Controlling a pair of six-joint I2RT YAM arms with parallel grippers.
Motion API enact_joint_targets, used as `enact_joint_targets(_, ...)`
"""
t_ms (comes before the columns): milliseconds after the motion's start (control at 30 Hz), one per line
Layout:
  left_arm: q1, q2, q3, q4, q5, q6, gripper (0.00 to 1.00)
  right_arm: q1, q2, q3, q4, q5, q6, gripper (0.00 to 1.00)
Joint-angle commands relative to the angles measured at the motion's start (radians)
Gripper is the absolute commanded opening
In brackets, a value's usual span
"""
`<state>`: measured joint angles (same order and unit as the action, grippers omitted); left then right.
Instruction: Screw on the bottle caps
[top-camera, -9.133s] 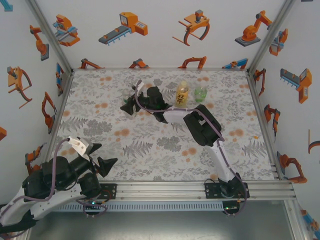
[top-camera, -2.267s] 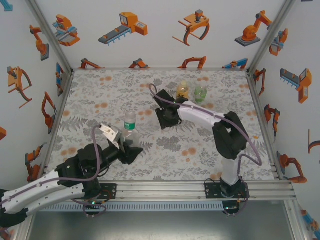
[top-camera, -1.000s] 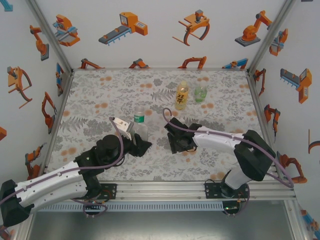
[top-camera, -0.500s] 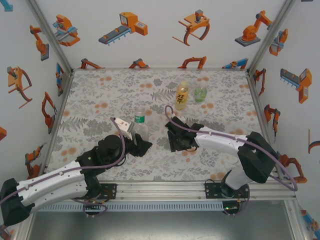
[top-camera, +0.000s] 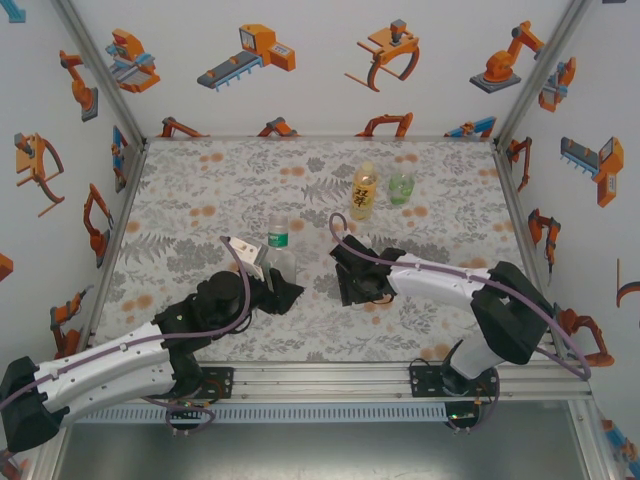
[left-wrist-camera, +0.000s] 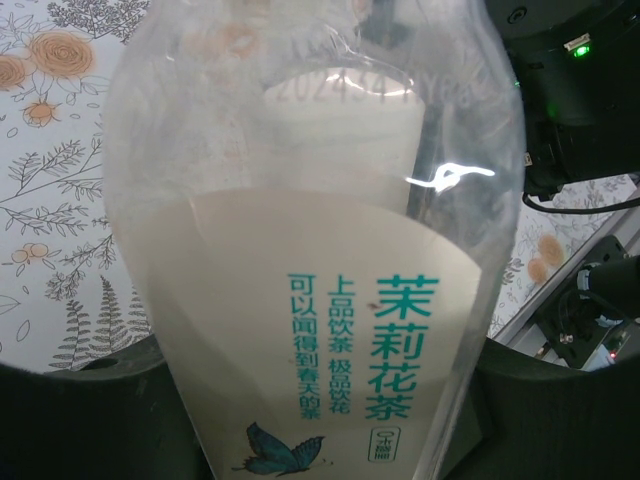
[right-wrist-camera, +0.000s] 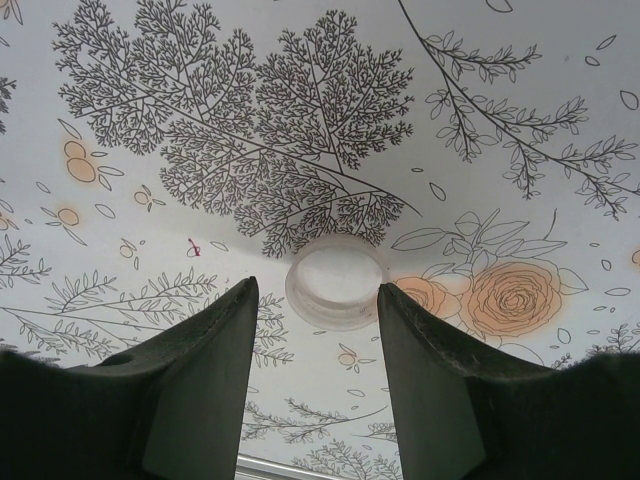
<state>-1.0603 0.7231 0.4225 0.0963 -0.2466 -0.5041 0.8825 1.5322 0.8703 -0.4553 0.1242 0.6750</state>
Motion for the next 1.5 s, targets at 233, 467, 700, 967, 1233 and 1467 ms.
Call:
enact_joint_targets(233, 0.005, 0.005, -0.010, 0.042, -0.016, -0.018, 0.13, 0.007, -0.023, 0.013, -0.035, 0.030, 0.006, 0.49)
enact_joint_targets(467, 0.007, 0.013, -0.008, 0.046, -0.016, -0.019, 0.13, 0.007, -0.034, 0.013, -0.039, 0.046, 0.003, 0.49)
enact_joint_targets(700, 0.007, 0.006, -0.007, 0.042, -0.019, -0.021, 0.13, 0.007, -0.020, 0.006, -0.032, 0.045, 0.005, 0.49)
enact_joint_targets(967, 0.007, -0.003, -0.017, 0.035, -0.022, -0.031, 0.14, 0.007, 0.006, -0.005, -0.026, 0.034, 0.013, 0.50)
enact_joint_targets(1233, 0.009, 0.000, -0.018, 0.038, -0.023, -0.036, 0.14, 0.007, 0.011, -0.005, -0.027, 0.035, 0.016, 0.49)
enact_joint_targets(1467, 0.008, -0.002, -0.020, 0.037, -0.023, -0.039, 0.14, 0.007, -0.009, 0.011, -0.049, 0.051, 0.009, 0.50)
